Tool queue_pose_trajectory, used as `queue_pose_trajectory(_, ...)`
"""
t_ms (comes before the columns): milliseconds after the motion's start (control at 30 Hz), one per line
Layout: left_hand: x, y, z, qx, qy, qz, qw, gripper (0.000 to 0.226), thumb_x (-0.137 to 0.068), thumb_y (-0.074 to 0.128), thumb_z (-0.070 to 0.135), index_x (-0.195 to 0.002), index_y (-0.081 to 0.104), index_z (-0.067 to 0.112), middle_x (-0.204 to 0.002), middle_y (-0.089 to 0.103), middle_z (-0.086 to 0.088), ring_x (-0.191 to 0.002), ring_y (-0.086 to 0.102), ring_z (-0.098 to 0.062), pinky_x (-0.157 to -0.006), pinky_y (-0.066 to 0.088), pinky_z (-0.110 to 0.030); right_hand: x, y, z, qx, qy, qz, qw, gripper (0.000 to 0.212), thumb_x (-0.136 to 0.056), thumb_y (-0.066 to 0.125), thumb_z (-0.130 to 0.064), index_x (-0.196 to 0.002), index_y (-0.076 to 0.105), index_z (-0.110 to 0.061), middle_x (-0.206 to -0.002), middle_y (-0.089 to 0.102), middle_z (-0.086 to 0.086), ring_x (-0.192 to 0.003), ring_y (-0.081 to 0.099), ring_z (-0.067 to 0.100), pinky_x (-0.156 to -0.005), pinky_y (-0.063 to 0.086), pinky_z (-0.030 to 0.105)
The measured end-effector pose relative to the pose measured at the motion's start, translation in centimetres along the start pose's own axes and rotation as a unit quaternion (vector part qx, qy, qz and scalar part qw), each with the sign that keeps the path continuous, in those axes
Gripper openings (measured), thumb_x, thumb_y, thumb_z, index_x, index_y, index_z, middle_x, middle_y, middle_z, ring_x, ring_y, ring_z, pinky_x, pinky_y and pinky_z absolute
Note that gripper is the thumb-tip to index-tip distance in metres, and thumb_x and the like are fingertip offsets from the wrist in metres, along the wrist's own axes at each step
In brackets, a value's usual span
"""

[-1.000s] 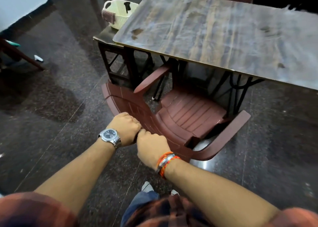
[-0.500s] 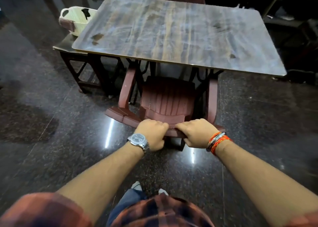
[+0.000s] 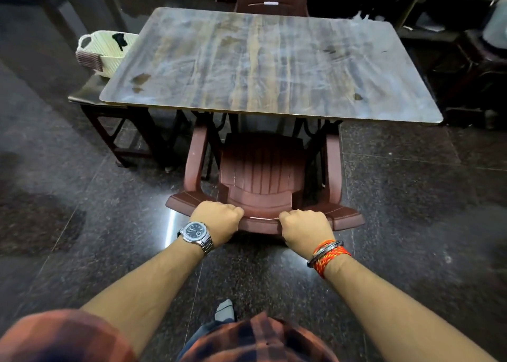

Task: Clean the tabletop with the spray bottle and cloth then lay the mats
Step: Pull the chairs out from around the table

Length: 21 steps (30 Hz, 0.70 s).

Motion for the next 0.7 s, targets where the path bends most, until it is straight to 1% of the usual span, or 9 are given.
queue_pose_trajectory(100,-1.4,-0.7,0.0,-0.005,0.003,0.002,1.000,0.023,-0.096,0.044,0.023,-0.112,0.058,0.015,-0.116,0.067,-0.003,-0.106,0.065,-0.031,-0.074,0.045,-0.034,-1.0,-0.5,1.3,0.004,0.006,-0.003,1.000,0.021,-0.091,0.040,-0.020,-0.105,0.055,-0.013,-0.107,0.065,0.007,-0.097,0.063,0.035,-0.067,0.041,0.036)
queue_pose_trajectory(267,-4.4,-1.3,-1.2,-0.001,-0.009,0.005,1.000,0.023,-0.096,0.045,0.024,-0.111,0.058,0.014,-0.114,0.067,-0.004,-0.104,0.066,-0.032,-0.074,0.048,-0.036,-3.7,-1.1,3.3,0.016,0.021,-0.001,1.000,0.023,-0.091,0.041,-0.019,-0.107,0.056,-0.013,-0.109,0.065,0.009,-0.099,0.062,0.035,-0.073,0.045,0.037)
queue_pose_trajectory(333,-5.1,-1.3,-2.0,-0.006,-0.014,0.005,1.000,0.022,-0.096,0.045,0.023,-0.111,0.058,0.014,-0.113,0.068,-0.005,-0.103,0.067,-0.033,-0.072,0.047,-0.036,-4.7,-1.3,3.4,0.016,0.017,0.000,1.000,0.023,-0.091,0.042,-0.020,-0.107,0.057,-0.012,-0.109,0.065,0.009,-0.098,0.063,0.036,-0.072,0.044,0.038)
queue_pose_trajectory(467,-6.4,-1.3,-2.5,-0.003,-0.018,0.013,1.000,0.021,-0.094,0.044,0.018,-0.109,0.058,0.014,-0.111,0.068,-0.005,-0.100,0.068,-0.033,-0.066,0.040,-0.034,-6.0,-1.3,4.3,0.023,0.012,0.000,1.000,0.021,-0.088,0.045,-0.019,-0.104,0.056,-0.012,-0.107,0.065,0.008,-0.096,0.063,0.035,-0.067,0.041,0.036)
queue_pose_trajectory(700,-7.0,-1.7,-2.2,0.004,-0.006,0.024,1.000,0.020,-0.092,0.044,0.017,-0.106,0.058,0.013,-0.107,0.068,-0.005,-0.096,0.067,-0.034,-0.065,0.037,-0.034,-6.3,-1.1,5.1,0.024,0.013,0.009,1.000,0.019,-0.087,0.047,-0.019,-0.102,0.056,-0.012,-0.104,0.065,0.007,-0.093,0.063,0.035,-0.065,0.036,0.034)
Point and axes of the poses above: each hand's wrist, its own x-axis away from the middle knuckle, its own y-axis out of the palm, z = x × y, the point moved 8 cm from there along -x, towards the middle knuckle
